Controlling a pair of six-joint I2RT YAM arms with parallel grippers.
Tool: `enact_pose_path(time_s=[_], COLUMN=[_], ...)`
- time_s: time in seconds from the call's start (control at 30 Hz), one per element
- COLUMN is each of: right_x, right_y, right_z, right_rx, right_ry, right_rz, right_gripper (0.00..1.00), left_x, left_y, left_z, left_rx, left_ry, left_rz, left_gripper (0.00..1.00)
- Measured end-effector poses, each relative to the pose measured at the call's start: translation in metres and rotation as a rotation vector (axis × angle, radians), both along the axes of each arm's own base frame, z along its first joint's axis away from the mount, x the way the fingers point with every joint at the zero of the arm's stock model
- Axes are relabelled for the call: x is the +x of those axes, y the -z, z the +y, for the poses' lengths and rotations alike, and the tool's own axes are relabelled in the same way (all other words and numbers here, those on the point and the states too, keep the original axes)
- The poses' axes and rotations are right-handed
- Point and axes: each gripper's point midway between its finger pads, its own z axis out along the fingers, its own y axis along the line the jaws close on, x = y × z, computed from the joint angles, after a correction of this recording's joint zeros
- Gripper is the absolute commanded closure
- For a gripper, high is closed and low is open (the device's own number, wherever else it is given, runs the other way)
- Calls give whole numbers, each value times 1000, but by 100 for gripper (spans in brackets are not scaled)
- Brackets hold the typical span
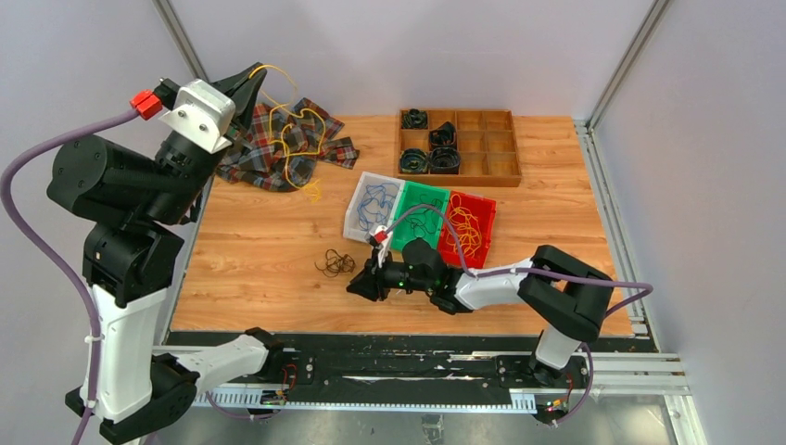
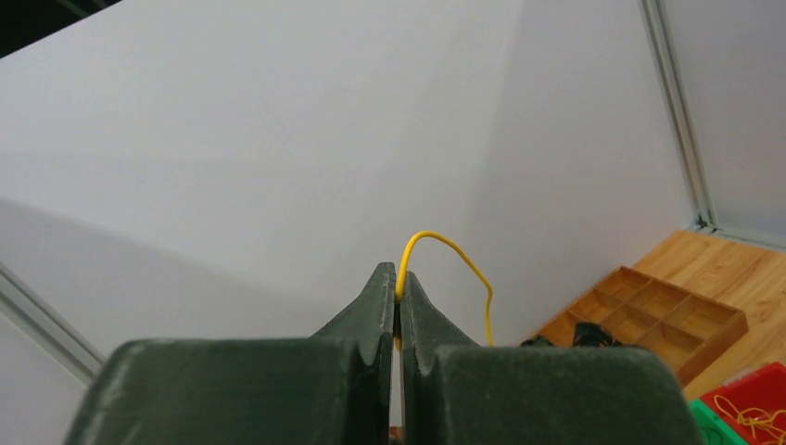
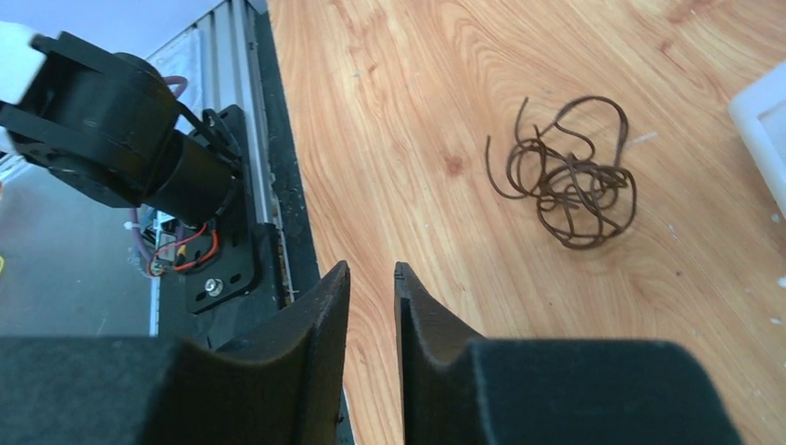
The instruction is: Untangle the cables
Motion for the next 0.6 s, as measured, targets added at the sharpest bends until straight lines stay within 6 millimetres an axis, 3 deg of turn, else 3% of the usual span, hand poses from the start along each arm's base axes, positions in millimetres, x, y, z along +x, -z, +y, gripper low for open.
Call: enact_pose_path(time_s=[0.17,0.27,0.37,0.5,0.6], right_x=[8,15,25,40,44], right_y=[0,-30,-90,-196,-253], right_z=[-8,-17,-29,-48,-64], right_rx=[-32,-8,65,204,274], right_ry=[59,103,168,280,336], right_rz=[-18,-84,-202,-381,-464], right_gripper=[55,43,28,25,24], left_x=[-2,-7,-16,-36,-49], left_y=[0,3,14,37,56], left_z=[0,-6,-19,-40,-51], left_rx=[1,13,45,103,127], left_ry=[7,48,134,291,389], left_rz=[-3,8,38,90,138], left_gripper=[99,99,100,100,99])
